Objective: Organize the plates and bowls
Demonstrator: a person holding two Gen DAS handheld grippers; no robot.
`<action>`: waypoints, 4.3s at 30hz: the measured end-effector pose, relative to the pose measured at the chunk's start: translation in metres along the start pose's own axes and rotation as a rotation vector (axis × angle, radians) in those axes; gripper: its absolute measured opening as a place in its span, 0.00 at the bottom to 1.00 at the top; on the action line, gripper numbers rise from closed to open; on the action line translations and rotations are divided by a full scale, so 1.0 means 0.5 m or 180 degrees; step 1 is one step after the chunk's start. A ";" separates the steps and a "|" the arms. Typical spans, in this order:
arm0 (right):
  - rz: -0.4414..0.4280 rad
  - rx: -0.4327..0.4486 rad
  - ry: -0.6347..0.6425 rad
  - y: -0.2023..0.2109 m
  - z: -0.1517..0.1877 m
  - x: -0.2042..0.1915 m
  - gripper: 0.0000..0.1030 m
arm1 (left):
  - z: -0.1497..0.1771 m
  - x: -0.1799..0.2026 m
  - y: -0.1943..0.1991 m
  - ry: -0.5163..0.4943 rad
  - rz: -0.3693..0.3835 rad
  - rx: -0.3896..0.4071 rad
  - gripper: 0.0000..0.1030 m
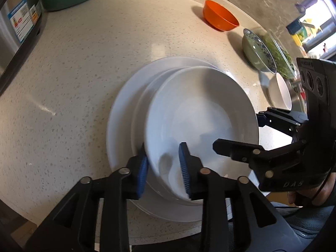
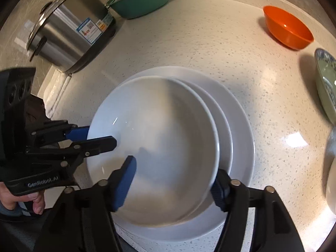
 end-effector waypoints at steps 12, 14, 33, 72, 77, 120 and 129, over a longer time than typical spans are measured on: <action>-0.0049 0.0241 -0.0266 0.043 -0.012 0.003 0.73 | -0.034 -0.010 0.046 -0.0026 0.0019 0.0332 0.74; -0.0149 0.0388 -0.0374 0.073 -0.011 0.018 0.81 | -0.053 -0.015 0.068 0.0024 0.0122 0.0454 0.79; -0.0964 0.1244 -0.1624 0.402 -0.041 0.569 0.83 | -0.345 0.168 0.116 0.0083 0.0306 0.0651 0.93; -0.0566 0.0515 -0.2027 0.170 -0.199 0.618 0.33 | -0.594 0.324 -0.318 -0.0741 0.0171 -0.0292 0.28; -0.0501 0.0481 -0.1950 0.160 -0.203 0.612 0.23 | -0.595 0.332 -0.332 -0.0805 0.0145 -0.0308 0.15; -0.0715 0.0635 -0.1434 0.348 0.037 0.449 0.24 | -0.279 0.435 0.001 -0.0850 0.0141 0.0141 0.15; -0.0783 0.0297 -0.1543 0.309 0.168 0.469 0.24 | -0.110 0.496 -0.039 -0.0803 0.0288 -0.0197 0.15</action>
Point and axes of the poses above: each gripper's, at about its wrist camera, not at the fingertips, and y roughly against the way its jaws point, x to its right, z to its underside, the point moved 2 cm from there along -y, roughly the way its jaws point, and after that the axes turned 13 degrees about -y, right-handed, at the moved point
